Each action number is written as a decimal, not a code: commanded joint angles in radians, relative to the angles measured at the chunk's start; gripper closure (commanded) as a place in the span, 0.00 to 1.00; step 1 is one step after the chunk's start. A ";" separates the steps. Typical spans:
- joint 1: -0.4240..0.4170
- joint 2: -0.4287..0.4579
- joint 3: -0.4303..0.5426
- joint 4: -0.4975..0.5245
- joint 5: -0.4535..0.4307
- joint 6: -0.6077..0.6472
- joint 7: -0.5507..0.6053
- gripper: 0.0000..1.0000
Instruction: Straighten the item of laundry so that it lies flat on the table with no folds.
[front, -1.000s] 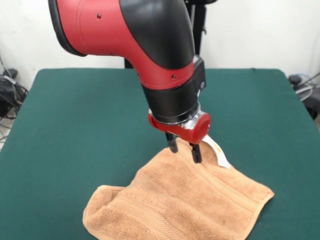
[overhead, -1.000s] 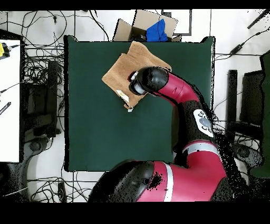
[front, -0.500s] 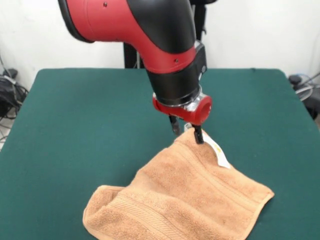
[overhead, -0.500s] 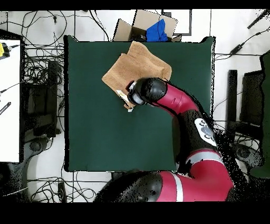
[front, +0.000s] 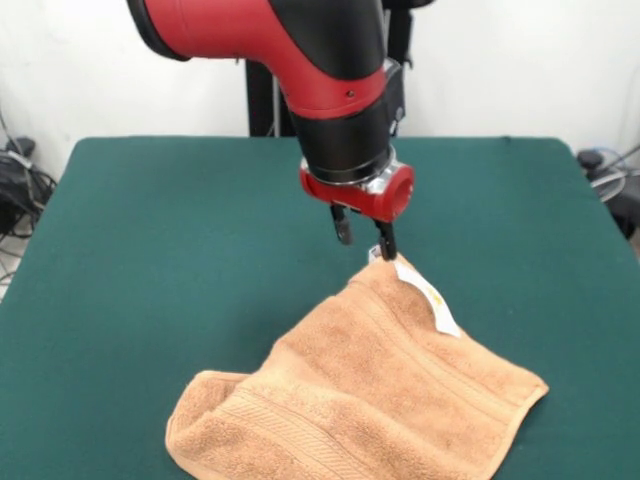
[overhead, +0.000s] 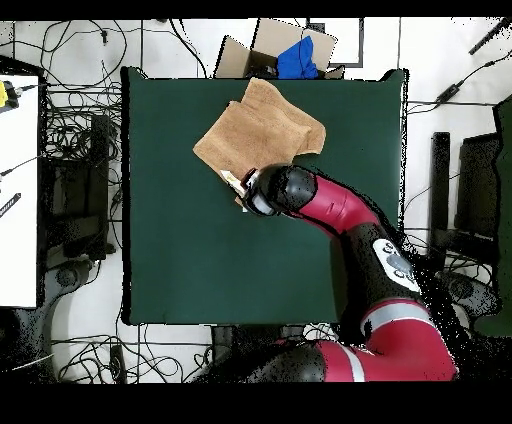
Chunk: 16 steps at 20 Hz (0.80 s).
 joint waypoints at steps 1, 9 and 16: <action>-0.017 0.032 0.087 0.064 -0.078 -0.076 -0.035 0.00; -0.024 0.073 0.102 0.026 -0.105 -0.096 -0.028 0.00; -0.003 0.089 0.109 0.011 -0.094 -0.098 -0.002 0.00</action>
